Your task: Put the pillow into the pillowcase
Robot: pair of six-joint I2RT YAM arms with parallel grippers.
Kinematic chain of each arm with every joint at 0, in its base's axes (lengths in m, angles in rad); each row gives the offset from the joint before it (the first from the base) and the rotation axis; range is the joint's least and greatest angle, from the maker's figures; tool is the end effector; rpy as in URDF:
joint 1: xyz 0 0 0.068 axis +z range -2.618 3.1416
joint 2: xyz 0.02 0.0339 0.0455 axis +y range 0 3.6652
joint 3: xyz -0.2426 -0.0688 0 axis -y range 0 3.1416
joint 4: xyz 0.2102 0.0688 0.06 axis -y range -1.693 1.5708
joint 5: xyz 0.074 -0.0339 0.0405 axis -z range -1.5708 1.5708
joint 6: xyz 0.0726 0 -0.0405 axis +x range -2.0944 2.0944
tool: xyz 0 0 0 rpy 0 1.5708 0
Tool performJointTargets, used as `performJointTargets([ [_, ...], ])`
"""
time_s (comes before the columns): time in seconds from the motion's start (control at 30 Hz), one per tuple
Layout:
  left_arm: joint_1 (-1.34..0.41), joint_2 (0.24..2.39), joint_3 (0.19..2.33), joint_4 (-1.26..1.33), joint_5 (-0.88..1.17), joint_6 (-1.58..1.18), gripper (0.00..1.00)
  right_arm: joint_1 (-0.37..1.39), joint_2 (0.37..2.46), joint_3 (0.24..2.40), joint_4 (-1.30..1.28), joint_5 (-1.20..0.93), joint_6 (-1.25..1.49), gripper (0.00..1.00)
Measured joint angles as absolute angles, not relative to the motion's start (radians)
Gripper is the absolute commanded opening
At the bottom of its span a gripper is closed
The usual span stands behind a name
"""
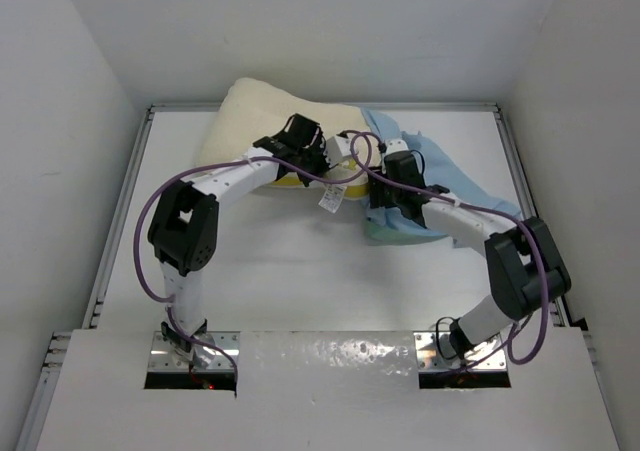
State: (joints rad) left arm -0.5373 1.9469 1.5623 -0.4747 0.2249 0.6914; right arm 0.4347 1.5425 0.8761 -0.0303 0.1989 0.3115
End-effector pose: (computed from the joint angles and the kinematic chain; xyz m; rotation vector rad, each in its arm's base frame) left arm 0.3534 -0.2294 0.2062 1.4713 1.9103 -0.2023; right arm 0.3024 0.1246 0.1801 -0.0339 2.2567 0.1744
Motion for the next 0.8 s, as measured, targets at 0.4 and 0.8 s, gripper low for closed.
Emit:
performJointTargets([
  [0.4, -0.535, 1.951, 1.564, -0.476, 0.230, 0.690, 0.00, 0.332, 1.682, 0.870, 0.104, 0.121, 0.323, 0.00],
  [0.8, -0.563, 2.017, 1.621, -0.476, 0.150, 0.591, 0.00, 0.295, 1.436, 0.990, -0.274, -0.433, 0.033, 0.00],
])
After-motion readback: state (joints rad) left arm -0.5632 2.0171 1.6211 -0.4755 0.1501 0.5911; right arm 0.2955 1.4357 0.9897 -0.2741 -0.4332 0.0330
